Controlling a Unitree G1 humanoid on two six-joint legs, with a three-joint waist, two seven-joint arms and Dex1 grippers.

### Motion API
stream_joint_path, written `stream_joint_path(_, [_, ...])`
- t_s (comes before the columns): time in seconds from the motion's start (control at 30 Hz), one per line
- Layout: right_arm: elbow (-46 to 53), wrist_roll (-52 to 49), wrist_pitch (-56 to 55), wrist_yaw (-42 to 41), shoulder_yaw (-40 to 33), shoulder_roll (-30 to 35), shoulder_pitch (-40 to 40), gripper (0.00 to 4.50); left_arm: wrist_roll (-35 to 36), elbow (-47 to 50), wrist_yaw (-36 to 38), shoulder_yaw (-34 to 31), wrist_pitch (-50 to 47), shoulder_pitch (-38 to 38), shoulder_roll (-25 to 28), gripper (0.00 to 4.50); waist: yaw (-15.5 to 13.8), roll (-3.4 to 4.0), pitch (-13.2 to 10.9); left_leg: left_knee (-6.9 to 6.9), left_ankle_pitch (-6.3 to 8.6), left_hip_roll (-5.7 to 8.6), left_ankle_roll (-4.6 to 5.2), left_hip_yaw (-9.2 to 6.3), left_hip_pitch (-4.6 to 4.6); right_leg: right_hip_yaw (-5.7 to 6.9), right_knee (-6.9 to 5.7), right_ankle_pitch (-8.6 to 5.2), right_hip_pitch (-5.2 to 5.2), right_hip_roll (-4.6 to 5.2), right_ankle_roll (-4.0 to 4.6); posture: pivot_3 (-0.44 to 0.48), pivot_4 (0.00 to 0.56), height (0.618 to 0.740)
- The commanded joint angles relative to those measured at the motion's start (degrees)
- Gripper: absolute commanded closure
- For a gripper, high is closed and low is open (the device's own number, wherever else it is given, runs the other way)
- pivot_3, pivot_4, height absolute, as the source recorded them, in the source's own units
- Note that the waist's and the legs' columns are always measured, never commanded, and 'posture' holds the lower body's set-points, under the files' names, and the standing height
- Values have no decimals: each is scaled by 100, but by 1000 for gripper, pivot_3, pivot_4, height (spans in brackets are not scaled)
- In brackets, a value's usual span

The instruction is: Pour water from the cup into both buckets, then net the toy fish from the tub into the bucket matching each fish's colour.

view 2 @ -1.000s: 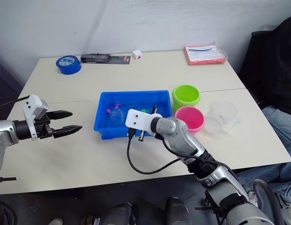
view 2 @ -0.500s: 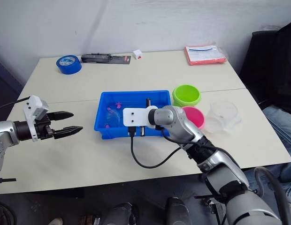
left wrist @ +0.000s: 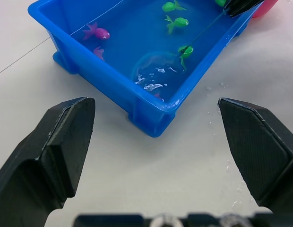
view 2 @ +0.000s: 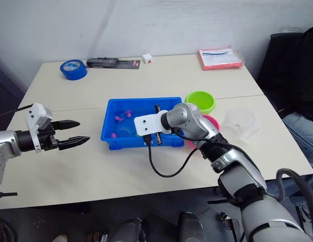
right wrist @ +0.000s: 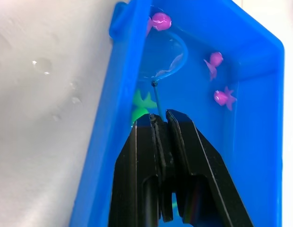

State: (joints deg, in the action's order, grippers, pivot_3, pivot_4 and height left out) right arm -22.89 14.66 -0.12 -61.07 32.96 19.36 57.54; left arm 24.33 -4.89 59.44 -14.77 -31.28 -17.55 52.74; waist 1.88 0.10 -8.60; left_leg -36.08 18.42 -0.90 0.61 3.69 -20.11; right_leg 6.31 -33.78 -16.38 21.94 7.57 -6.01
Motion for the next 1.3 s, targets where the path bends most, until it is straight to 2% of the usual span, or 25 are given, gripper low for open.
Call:
stream_joint_path(0.03, [285,-424,458,-148,-322,-268,-123,3718,105,207,-33,-245,-9,19,119,18,-1,0,0,0,0,0,0,0,0,0,0,0,0,0,0,0,150,737])
stream_joint_path(0.23, [456,-847,1458,-154,-785,-541,-173,3718,103,192,-36,-232,-2,2,116,18,4,1,-1,0,0,-1,0,-4,0,-9,0,1,-1,6,1,0,150,737])
stream_joint_path(0.53, [263,-970,2199,-120,-1086,-412,16,3718,63,78,7,-159,47,-109,124,18,10,3,-2,2,1,-3,-4,-4,-1,-11,2,1,1,8,3,0,150,737])
stream_joint_path(1.3, [381,-1444,3203,256,-1683,-136,31,3718,66,-92,63,-43,23,-369,74,18,-7,8,-5,3,2,-2,-4,-3,-3,-11,3,2,2,11,4,0,150,737])
